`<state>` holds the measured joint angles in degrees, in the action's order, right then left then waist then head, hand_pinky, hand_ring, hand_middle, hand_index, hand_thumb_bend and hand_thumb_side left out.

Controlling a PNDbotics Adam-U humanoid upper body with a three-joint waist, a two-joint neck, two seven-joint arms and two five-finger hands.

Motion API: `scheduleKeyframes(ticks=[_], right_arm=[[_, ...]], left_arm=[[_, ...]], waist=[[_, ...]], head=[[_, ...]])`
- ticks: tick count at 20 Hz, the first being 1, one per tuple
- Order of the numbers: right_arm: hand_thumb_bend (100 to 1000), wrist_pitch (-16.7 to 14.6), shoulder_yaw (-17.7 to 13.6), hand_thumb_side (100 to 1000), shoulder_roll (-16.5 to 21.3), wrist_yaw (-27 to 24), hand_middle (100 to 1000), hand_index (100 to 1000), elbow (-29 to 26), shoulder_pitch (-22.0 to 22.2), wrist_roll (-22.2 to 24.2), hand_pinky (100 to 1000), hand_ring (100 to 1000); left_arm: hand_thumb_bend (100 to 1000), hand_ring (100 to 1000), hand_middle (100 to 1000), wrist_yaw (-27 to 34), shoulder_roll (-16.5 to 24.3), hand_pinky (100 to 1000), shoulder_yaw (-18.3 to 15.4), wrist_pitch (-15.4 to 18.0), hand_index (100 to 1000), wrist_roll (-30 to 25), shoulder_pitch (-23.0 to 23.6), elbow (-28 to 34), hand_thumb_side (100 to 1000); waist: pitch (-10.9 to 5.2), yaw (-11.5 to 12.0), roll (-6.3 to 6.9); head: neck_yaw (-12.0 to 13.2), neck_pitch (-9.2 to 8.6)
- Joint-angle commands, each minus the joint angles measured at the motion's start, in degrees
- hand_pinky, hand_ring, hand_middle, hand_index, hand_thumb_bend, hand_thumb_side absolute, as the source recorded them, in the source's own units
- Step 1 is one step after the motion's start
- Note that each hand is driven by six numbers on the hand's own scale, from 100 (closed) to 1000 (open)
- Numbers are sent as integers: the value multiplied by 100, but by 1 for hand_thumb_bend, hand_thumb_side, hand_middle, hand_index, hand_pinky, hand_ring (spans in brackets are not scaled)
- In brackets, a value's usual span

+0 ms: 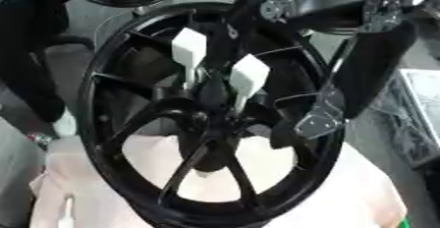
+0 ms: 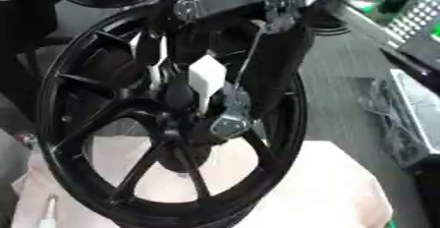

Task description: Pull the pin out of the wheel hub.

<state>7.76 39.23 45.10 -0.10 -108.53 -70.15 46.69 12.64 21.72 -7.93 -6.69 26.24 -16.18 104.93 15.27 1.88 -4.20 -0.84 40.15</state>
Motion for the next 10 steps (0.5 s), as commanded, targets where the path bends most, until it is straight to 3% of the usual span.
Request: scheduleKeyframes(ticks=[1,10], right_arm=[[508,-257,-55,271,57,243,800,856,173,-26,-10,843,802],[519,-792,-33,216,-94,1064,784,837,662,159,-435,838,794]], left_arm=[[509,770,761,22,118,759,7,-7,798,-19,-52,74,591],[506,771,762,35,91,759,34,-13,798,-51,-79,76,593]], waist=[[-72,10,40],[-34,44,60]], head=[[15,-44],[-3,-96]])
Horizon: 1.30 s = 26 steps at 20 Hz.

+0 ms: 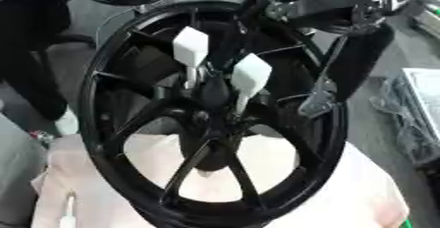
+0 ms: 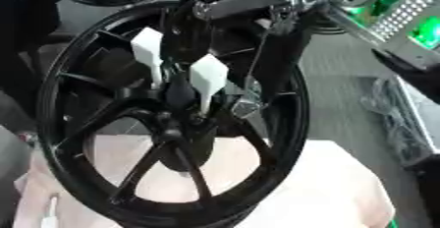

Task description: Pull the pin out of the wheel hub.

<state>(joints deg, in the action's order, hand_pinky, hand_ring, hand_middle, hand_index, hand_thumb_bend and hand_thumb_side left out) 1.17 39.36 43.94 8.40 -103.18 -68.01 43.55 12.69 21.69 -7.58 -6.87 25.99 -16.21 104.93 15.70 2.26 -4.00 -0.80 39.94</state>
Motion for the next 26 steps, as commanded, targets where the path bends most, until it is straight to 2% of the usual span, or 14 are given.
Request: scheduleKeyframes(ticks=[1,6,12,15,26], right_arm=[[520,-193,-45,205,1,296,784,834,168,-42,-178,837,793],[506,-460,-25,159,-73,607,788,827,291,23,-336,840,798],[468,-685,0,107,-103,747,788,824,350,103,-360,841,799],[409,-684,-2,100,-130,794,780,817,447,153,-398,835,789],[402,-679,16,100,-242,821,763,804,707,251,-644,832,770]], left_arm=[[506,771,762,30,92,760,-1,5,798,-28,-76,76,593],[505,771,762,33,77,760,7,3,779,-40,-84,77,592],[503,771,760,33,63,760,3,1,777,-47,-97,76,593],[498,773,761,12,52,761,5,5,777,-70,-99,78,596],[496,773,762,4,7,761,17,-17,772,-118,-108,70,598]], waist=[[-74,8,42],[-62,16,45],[-49,34,48],[-37,41,49],[-3,74,59]], head=[[-9,-81],[-18,-116],[-19,-130],[-25,-121],[-9,-122]])
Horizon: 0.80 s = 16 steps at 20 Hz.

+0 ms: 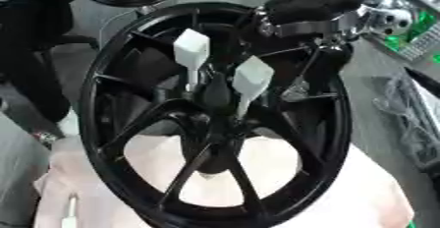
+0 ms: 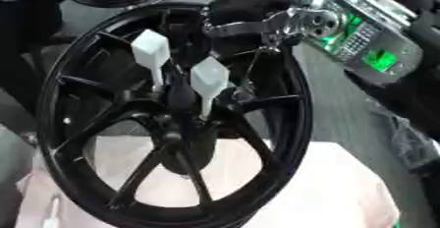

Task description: Pull the pin out of the wheel hub.

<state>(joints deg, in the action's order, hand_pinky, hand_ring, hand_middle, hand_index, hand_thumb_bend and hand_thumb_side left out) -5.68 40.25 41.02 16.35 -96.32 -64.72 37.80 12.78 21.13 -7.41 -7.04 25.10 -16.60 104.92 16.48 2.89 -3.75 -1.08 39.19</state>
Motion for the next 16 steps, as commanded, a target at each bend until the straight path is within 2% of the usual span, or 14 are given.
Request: scheduleKeyframes(ticks=[1,16], right_arm=[[403,11,-73,100,45,28,761,803,31,-72,-88,831,768],[377,-6,-37,100,-27,-26,729,780,175,-72,2,823,737]], left_arm=[[496,773,762,-7,62,761,1,0,772,-31,-69,71,599],[487,775,763,-17,50,762,18,-13,770,-57,-100,76,601]], waist=[[-81,15,33],[-50,48,36]], head=[[26,-54],[-18,-23]])
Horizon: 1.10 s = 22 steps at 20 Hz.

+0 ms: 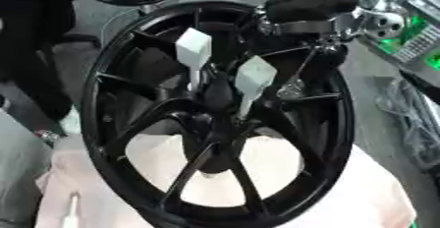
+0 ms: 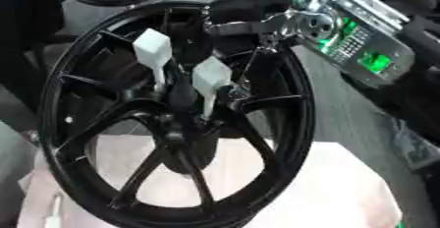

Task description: Pull the pin out of the wheel hub.

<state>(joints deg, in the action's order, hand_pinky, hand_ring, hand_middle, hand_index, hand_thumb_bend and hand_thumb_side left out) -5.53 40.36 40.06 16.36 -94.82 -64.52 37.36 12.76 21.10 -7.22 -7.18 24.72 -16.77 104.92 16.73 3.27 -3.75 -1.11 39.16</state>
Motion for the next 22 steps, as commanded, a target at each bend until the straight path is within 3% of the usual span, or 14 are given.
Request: scheduleKeyframes(ticks=[1,14,22], right_arm=[[376,-30,-48,100,65,-28,728,778,37,-93,61,823,735],[363,-75,-59,100,1,-18,702,759,215,-93,133,819,713],[333,-18,-82,100,-26,-83,591,706,288,-95,83,810,677]], left_arm=[[487,775,763,-16,52,762,1,1,770,-21,-84,77,601],[486,777,765,-18,49,763,10,0,770,-42,-90,78,603],[483,778,766,-17,43,764,20,-1,770,-62,-89,75,606]], waist=[[-72,13,35],[-49,35,28],[-40,30,34]], head=[[-22,-20],[-55,-52],[-57,-54]])
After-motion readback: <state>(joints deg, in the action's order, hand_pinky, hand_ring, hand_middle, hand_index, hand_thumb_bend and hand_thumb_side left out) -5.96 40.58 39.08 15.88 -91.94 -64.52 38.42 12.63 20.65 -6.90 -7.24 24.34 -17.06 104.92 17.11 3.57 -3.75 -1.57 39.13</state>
